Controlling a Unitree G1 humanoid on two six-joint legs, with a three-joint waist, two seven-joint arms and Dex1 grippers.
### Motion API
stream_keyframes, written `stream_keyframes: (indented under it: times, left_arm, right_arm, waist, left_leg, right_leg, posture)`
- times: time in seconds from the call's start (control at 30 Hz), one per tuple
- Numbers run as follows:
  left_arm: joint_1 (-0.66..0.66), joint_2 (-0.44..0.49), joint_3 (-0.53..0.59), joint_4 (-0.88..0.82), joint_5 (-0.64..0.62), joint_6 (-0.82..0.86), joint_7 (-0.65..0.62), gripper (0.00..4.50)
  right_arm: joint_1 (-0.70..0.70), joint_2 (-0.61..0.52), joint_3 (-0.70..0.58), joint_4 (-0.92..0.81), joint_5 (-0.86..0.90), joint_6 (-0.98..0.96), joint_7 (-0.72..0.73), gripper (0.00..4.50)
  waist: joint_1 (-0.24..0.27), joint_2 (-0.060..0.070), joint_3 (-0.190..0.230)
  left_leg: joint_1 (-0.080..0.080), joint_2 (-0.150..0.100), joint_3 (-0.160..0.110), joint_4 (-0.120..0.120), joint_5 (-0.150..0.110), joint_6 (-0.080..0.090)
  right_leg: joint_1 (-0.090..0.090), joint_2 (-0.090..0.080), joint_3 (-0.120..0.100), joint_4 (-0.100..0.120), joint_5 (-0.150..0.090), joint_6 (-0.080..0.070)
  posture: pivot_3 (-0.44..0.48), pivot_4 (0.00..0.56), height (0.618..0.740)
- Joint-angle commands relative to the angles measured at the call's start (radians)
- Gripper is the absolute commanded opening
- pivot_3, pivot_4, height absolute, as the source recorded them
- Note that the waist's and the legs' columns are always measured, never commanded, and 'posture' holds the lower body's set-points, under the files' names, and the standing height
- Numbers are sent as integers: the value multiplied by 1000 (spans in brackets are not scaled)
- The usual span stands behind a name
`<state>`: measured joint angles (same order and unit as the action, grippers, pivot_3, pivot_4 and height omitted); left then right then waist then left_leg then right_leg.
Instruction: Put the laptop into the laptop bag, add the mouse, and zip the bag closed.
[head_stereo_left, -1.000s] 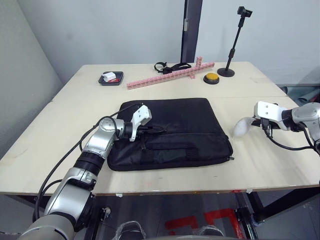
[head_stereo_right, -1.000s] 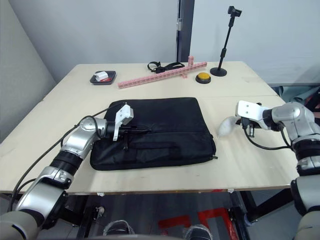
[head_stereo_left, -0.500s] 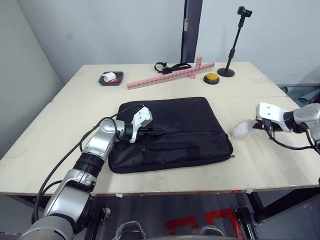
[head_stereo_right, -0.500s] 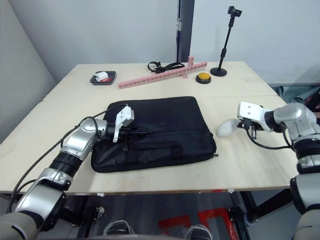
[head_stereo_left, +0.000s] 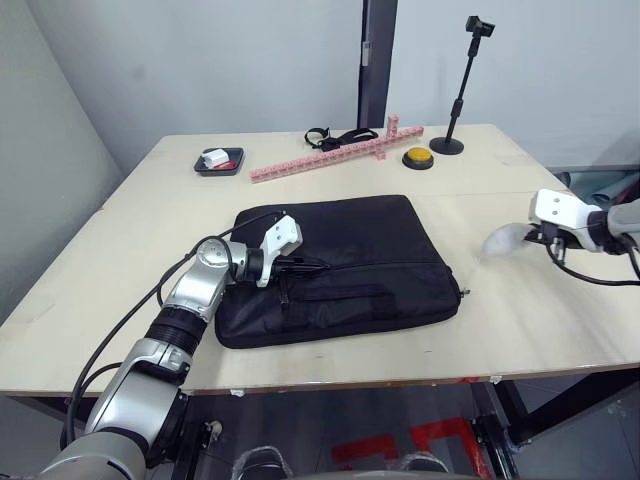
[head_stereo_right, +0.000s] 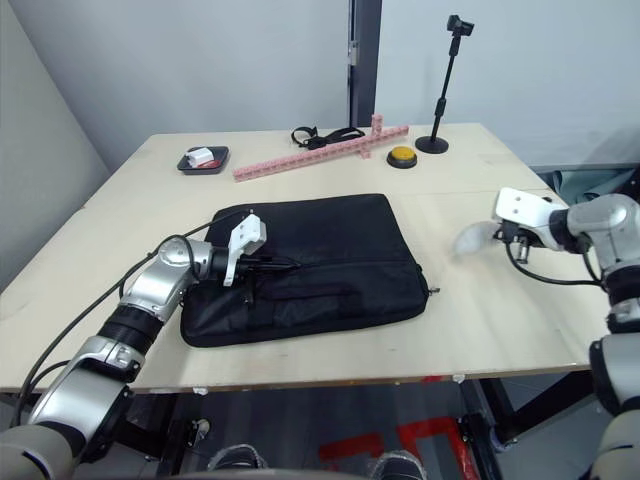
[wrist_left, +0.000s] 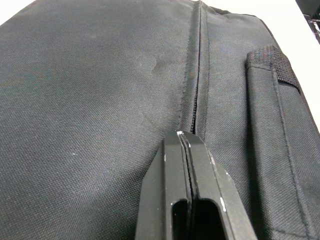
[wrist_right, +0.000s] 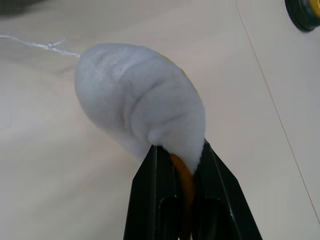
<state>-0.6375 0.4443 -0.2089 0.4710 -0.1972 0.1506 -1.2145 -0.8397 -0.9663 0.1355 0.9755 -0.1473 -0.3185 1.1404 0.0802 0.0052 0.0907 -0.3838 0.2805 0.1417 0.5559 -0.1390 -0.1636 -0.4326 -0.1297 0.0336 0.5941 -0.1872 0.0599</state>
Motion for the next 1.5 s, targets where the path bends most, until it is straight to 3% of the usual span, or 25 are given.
stream_keyframes:
  times: [0.03,0.4,1.17,1.5]
  left_arm:
    - [73,14,-97,109,108,59,3,0]
    - [74,21,-98,96,107,65,-8,0]
    - [72,15,-97,94,107,64,-9,0]
    - [78,12,-95,90,105,61,-4,0]
  right_arm:
    - [-26,13,-19,4,-2,-17,-53,35]
    - [-64,91,-20,58,-26,-33,-203,35]
    - [-123,163,-37,151,-37,-27,-373,35]
    - [-72,126,-44,113,-11,8,-285,35]
  waist:
    - [2,0,0]
    - [-1,1,0]
    - [-1,2,-1]
    - [1,2,-1]
  left_leg:
    - [0,0,0,0,0,0]
    - [0,0,1,-1,0,0]
    - [-1,0,1,-3,0,0]
    - [-1,0,1,-4,0,0]
  right_leg:
    - [0,0,0,0,0,0]
    - [0,0,0,-1,0,0]
    - [-1,0,0,-4,0,0]
    - [-1,0,0,-5,0,0]
  posture:
    - [0,150,740]
    - [0,150,740]
    - [0,150,740]
    - [0,150,740]
